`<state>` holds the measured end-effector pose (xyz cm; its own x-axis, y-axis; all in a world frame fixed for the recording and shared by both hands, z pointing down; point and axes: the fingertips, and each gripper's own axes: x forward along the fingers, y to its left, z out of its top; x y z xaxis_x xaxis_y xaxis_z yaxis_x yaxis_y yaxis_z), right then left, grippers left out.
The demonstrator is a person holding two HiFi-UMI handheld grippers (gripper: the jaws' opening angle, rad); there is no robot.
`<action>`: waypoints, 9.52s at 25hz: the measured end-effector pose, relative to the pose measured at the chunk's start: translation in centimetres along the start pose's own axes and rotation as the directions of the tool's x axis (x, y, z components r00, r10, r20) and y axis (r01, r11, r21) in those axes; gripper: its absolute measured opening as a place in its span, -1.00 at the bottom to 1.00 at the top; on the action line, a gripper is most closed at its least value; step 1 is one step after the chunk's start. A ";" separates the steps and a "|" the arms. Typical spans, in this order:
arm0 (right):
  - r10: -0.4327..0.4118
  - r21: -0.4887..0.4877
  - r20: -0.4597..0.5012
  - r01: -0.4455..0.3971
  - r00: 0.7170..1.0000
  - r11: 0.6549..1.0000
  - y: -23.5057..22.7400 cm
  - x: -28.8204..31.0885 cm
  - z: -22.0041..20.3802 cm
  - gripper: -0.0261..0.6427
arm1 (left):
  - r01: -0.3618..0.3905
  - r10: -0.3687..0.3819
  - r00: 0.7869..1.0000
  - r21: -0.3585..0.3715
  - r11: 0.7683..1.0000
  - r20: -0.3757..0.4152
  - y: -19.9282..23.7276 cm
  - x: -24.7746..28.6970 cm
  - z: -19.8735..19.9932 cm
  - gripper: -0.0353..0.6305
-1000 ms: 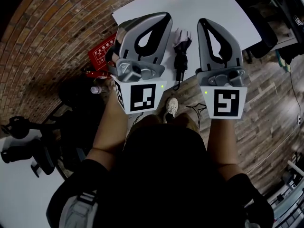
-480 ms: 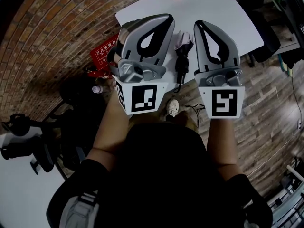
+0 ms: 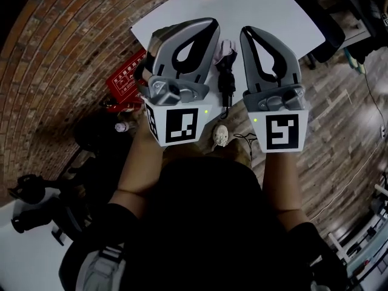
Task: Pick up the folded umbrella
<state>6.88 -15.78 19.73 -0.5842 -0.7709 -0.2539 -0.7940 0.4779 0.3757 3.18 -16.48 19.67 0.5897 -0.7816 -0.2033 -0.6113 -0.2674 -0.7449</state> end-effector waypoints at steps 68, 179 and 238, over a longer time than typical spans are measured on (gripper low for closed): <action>0.187 0.376 -0.728 0.156 0.659 0.913 8.8 -1.3 -25.5 -0.07 | 0.140 -0.140 0.990 -0.081 0.987 0.004 0.2 -0.6 -7.4 -0.86; 0.067 0.177 -0.520 0.031 0.852 0.984 3.9 3.2 -12.8 -0.29 | -0.043 0.007 0.984 -0.197 0.979 -0.180 4.4 -2.1 -9.2 -0.86; 0.001 -0.077 -0.087 -0.008 0.996 0.997 4.8 4.0 0.0 -0.27 | -0.091 0.083 0.995 -0.181 0.979 -0.051 7.3 -4.4 -4.1 -0.86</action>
<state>0.72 -16.60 20.46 -0.5683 -0.8041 -0.1745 -0.7740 0.4505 0.4450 -6.02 -17.25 17.75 0.5096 -0.8287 -0.2314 -0.7477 -0.2934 -0.5957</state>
